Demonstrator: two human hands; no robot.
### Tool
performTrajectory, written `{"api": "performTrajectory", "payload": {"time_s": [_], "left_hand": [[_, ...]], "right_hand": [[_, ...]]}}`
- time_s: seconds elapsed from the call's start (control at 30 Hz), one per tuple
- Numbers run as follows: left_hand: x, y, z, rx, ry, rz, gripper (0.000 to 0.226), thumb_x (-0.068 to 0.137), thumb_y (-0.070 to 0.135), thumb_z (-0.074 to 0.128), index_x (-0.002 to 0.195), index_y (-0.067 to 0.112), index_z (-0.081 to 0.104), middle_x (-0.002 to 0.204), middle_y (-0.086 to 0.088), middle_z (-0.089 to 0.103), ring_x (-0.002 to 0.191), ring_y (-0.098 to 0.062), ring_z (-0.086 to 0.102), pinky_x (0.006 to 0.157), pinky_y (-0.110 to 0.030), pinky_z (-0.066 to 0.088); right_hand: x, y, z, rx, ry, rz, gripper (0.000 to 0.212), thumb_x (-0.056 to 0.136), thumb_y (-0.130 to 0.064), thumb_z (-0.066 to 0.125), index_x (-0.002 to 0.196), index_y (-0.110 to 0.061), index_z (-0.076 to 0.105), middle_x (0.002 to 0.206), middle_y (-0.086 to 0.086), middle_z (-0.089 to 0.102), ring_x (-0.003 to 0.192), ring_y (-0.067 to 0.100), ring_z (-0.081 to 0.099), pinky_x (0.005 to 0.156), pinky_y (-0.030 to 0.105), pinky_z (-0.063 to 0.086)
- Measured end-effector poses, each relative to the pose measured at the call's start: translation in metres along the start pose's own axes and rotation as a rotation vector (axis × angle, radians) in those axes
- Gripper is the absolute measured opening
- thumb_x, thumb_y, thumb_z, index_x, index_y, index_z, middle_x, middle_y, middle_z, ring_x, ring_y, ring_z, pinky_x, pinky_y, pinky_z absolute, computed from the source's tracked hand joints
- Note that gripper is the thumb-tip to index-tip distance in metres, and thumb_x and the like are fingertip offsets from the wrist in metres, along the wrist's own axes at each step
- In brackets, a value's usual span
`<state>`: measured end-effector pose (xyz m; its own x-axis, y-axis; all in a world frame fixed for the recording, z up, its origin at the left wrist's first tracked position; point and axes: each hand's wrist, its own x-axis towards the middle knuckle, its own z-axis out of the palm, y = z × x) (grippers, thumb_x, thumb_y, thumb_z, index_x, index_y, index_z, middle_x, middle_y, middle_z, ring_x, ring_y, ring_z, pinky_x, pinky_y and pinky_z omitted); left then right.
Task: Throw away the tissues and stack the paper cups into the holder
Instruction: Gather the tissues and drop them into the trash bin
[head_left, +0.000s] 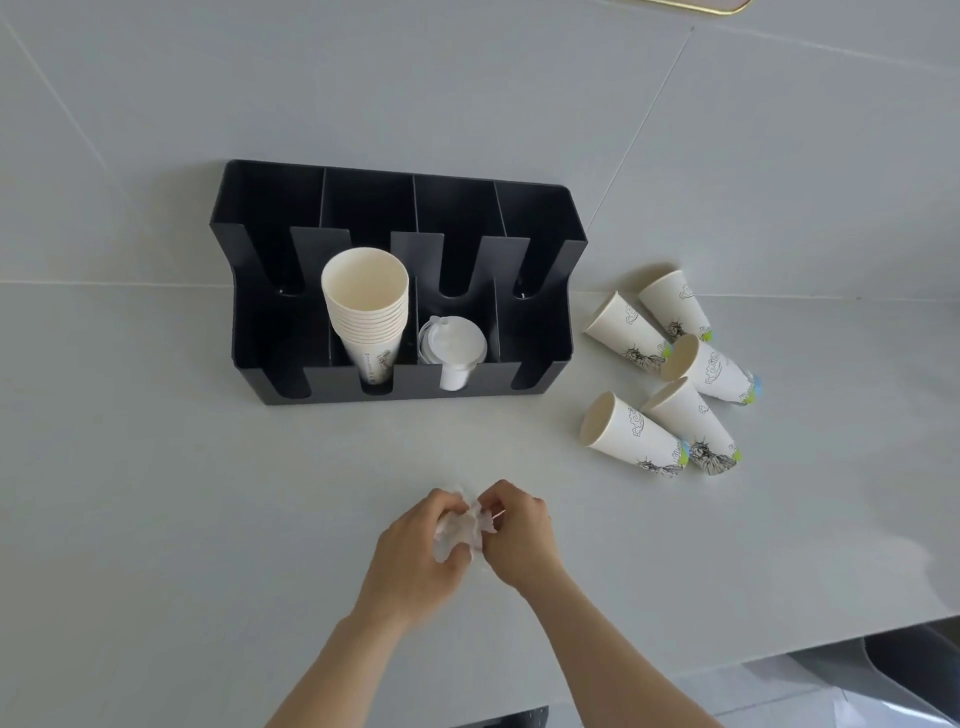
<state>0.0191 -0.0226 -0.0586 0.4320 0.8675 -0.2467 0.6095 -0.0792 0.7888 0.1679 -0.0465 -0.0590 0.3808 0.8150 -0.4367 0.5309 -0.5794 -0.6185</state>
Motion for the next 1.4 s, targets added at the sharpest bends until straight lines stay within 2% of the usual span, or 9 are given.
{"api": "performTrajectory", "payload": {"time_s": [0.13,0.3,0.47,0.63,0.73,0.83,1.0,1.23,1.4], "left_hand": [[-0.004,-0.005,0.002,0.026,0.053,0.046,0.017,0.087,0.028,0.073,0.096,0.036,0.061,0.091,0.026,0.061,0.080,0.013,0.054,0.065,-0.012,0.039],[-0.004,-0.013,0.003,0.013,0.170,-0.040,0.024,0.080,0.013,0.077,0.080,0.032,0.062,0.083,0.018,0.062,0.072,0.001,0.058,0.059,-0.012,0.036],[-0.003,0.000,0.000,-0.155,0.248,-0.151,0.038,0.077,0.009,0.079,0.097,0.030,0.054,0.076,0.020,0.072,0.075,-0.001,0.066,0.062,-0.024,0.049],[-0.003,0.007,0.004,-0.296,0.146,-0.160,0.028,0.080,0.007,0.076,0.089,0.034,0.074,0.090,0.021,0.075,0.083,0.002,0.071,0.070,-0.017,0.053],[-0.007,0.015,0.004,-0.330,0.103,-0.131,0.034,0.079,0.006,0.079,0.102,0.031,0.076,0.113,0.016,0.065,0.094,0.006,0.066,0.074,-0.012,0.054],[-0.016,0.027,0.010,-0.346,0.073,-0.113,0.052,0.074,0.005,0.085,0.116,0.032,0.072,0.128,0.020,0.055,0.105,0.007,0.063,0.087,-0.022,0.059],[-0.022,0.056,0.029,-0.216,0.268,-0.105,0.036,0.079,0.011,0.081,0.106,0.035,0.074,0.098,0.021,0.075,0.095,-0.002,0.069,0.082,-0.023,0.057],[-0.040,0.069,0.045,-0.222,0.456,-0.253,0.027,0.085,0.009,0.078,0.094,0.035,0.075,0.086,0.023,0.074,0.083,-0.004,0.070,0.068,-0.018,0.055],[-0.067,0.059,0.038,-0.328,0.615,-0.391,0.025,0.084,0.018,0.081,0.097,0.033,0.065,0.089,0.016,0.076,0.082,-0.001,0.071,0.071,-0.025,0.059]], "right_hand": [[-0.003,-0.002,-0.008,0.196,-0.081,0.108,0.019,0.079,0.002,0.068,0.091,-0.012,0.075,0.085,-0.001,0.073,0.069,0.013,0.067,0.060,0.028,0.058],[-0.012,-0.009,-0.014,0.403,-0.247,0.138,0.041,0.080,0.005,0.060,0.098,-0.025,0.081,0.104,0.009,0.080,0.089,0.020,0.074,0.079,0.030,0.055],[-0.018,-0.008,-0.014,0.446,-0.290,0.076,0.051,0.073,0.004,0.081,0.118,-0.019,0.074,0.117,0.004,0.076,0.084,0.010,0.076,0.079,0.024,0.058],[-0.016,-0.002,-0.031,0.328,-0.206,-0.027,0.027,0.073,-0.007,0.087,0.096,-0.021,0.084,0.097,0.010,0.079,0.068,0.017,0.073,0.060,0.018,0.053],[-0.011,0.004,-0.045,0.412,-0.199,-0.054,0.014,0.078,0.000,0.081,0.087,-0.010,0.084,0.094,0.020,0.077,0.081,0.039,0.074,0.065,0.023,0.062],[-0.006,0.010,-0.057,0.450,-0.239,-0.061,0.013,0.083,0.002,0.073,0.085,-0.008,0.083,0.091,0.023,0.077,0.085,0.040,0.075,0.069,0.030,0.065],[-0.001,0.020,-0.083,0.402,-0.408,-0.079,0.016,0.087,0.000,0.065,0.091,-0.005,0.080,0.091,0.022,0.078,0.068,0.018,0.071,0.069,0.029,0.060],[-0.001,0.022,-0.091,0.419,-0.586,-0.157,0.007,0.089,-0.022,0.077,0.087,-0.027,0.080,0.106,0.003,0.077,0.089,0.004,0.070,0.077,0.016,0.051],[-0.010,0.012,-0.067,0.359,-0.685,-0.234,0.034,0.078,-0.014,0.086,0.108,-0.030,0.078,0.134,-0.011,0.062,0.107,0.011,0.071,0.086,0.023,0.058]]}}
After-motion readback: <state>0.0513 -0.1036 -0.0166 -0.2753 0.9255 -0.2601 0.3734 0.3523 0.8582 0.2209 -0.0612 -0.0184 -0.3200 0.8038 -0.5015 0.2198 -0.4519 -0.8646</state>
